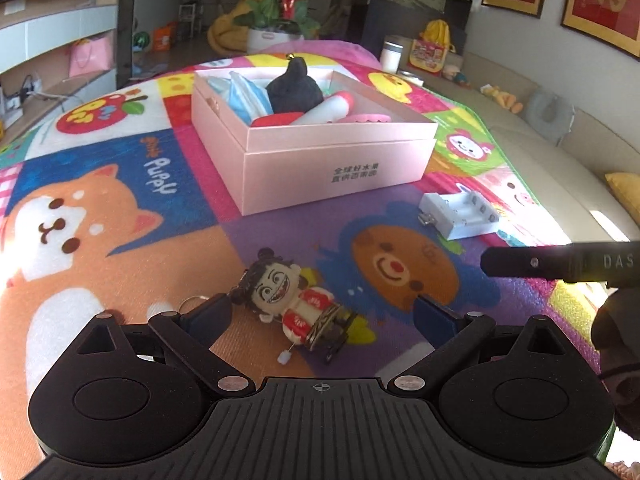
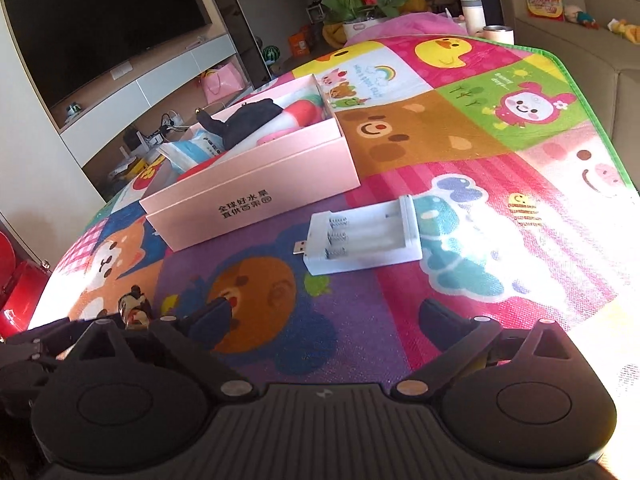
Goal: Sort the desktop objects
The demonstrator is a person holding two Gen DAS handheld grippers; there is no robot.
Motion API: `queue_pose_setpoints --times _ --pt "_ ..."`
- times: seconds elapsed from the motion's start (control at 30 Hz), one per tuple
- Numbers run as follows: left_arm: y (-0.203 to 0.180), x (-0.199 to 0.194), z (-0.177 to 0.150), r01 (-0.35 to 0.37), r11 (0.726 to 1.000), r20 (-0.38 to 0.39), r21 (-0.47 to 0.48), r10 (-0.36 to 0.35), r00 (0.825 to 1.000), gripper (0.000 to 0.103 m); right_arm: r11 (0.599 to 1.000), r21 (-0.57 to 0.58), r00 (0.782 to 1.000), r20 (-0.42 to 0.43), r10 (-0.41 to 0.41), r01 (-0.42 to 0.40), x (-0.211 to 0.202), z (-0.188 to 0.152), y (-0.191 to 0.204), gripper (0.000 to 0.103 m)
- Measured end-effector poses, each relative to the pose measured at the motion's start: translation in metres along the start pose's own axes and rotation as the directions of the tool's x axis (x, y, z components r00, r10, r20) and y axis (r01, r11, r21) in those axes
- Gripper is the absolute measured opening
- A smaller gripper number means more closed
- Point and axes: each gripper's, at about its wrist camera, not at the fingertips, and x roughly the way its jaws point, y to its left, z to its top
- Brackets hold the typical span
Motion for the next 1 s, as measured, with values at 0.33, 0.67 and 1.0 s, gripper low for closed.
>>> queue_pose_setpoints --times 0.33,0.67,1.0 --pt "-0.012 0.003 0.000 0.129 0.988 0.030 0.080 -0.132 0.991 0.100 0.998 -0.042 0.999 0.030 -0.037 0.038 0.005 -0.008 0.008 0.103" --pt "-0.007 -0.019 -0.015 0.041 0.998 0.014 0.053 -0.042 0.999 0.100 0.994 -0.074 0.997 0.039 -0.073 0.076 0.010 -0.009 0.014 0.103" --pt "-0.011 -0.022 -0.018 0.061 0.997 0.017 -0.038 -0.061 0.998 0.100 1.000 -0.005 0.998 0.065 -0.019 0.019 0.004 -0.009 0.002 0.103"
